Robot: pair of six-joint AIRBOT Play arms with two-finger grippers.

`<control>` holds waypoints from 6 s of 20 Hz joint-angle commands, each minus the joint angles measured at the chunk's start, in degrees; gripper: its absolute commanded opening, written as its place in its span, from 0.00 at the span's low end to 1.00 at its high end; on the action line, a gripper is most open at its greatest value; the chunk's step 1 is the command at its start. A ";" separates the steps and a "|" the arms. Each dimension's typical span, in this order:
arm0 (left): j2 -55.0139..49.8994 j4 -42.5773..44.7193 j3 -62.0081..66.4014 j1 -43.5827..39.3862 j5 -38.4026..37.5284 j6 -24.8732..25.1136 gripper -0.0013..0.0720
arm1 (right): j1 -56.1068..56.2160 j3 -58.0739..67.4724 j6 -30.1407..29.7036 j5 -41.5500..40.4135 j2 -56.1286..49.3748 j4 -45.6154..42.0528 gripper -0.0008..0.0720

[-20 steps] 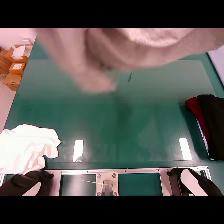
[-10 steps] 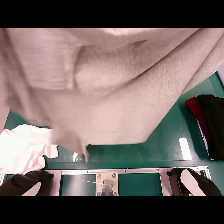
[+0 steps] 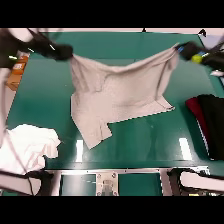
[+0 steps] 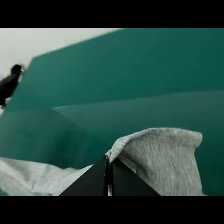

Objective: Fold the shirts.

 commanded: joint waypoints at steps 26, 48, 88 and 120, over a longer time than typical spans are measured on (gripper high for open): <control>-6.34 -19.34 -33.73 11.72 -8.39 2.10 0.91 | -23.50 -8.70 8.13 25.35 -10.54 -18.60 0.39; -5.75 -15.13 -27.71 19.02 -17.05 8.46 0.05 | -14.12 -22.95 7.91 25.24 -10.43 -24.46 0.70; -2.47 -28.04 -20.87 19.02 -27.80 12.76 0.05 | -5.66 -9.90 5.95 34.47 -4.90 -14.88 0.03; 22.21 -37.07 -36.28 18.95 5.38 22.84 0.05 | -6.01 -21.49 8.74 -11.21 12.28 -2.95 0.03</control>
